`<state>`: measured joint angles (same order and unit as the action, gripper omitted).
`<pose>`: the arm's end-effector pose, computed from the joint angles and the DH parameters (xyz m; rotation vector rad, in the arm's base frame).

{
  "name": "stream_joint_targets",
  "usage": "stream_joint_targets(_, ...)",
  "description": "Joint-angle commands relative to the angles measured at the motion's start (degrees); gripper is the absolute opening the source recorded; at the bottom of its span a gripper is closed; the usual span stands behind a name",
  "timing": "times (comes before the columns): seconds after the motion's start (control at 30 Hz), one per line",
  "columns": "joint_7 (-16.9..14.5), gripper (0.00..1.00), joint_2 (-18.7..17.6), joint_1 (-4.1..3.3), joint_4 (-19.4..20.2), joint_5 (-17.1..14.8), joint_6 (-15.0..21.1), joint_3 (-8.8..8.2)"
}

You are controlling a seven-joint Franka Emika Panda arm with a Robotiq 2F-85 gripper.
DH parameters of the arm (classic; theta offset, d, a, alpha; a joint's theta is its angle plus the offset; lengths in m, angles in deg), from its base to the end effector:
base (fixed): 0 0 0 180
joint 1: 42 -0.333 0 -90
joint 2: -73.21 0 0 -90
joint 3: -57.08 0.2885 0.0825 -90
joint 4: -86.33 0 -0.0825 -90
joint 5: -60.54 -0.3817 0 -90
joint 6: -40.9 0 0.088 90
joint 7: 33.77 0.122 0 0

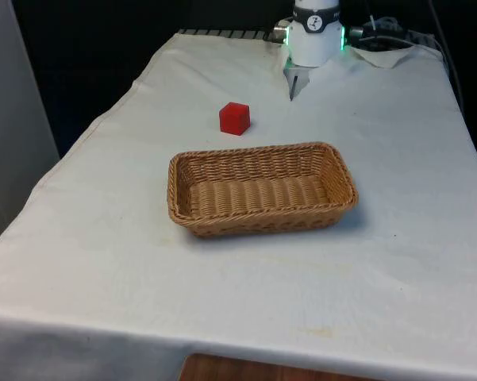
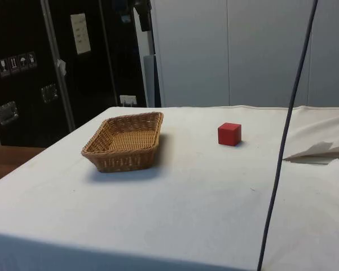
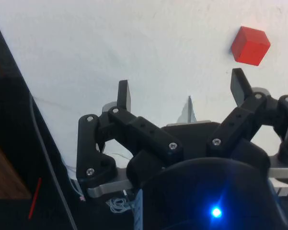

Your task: Pick up the cube and place it into the basket.

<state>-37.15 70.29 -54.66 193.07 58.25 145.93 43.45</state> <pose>0.5620 -0.0043 0.4383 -3.1097 -0.0466 0.1217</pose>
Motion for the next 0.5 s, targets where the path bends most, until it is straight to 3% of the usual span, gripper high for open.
stream_joint_targets(0.0,-0.06,1.0,0.63,0.0,0.52,0.17,0.0,-0.06)
stream_joint_targets(0.23,-0.46,1.0,2.52,0.23,2.64,0.4,0.29,-0.34)
stream_joint_targets(0.27,-0.46,1.0,1.49,0.17,1.55,0.0,-0.29,-0.29)
stream_joint_targets(0.47,-0.63,1.0,4.53,0.4,4.93,0.69,0.74,-0.4)
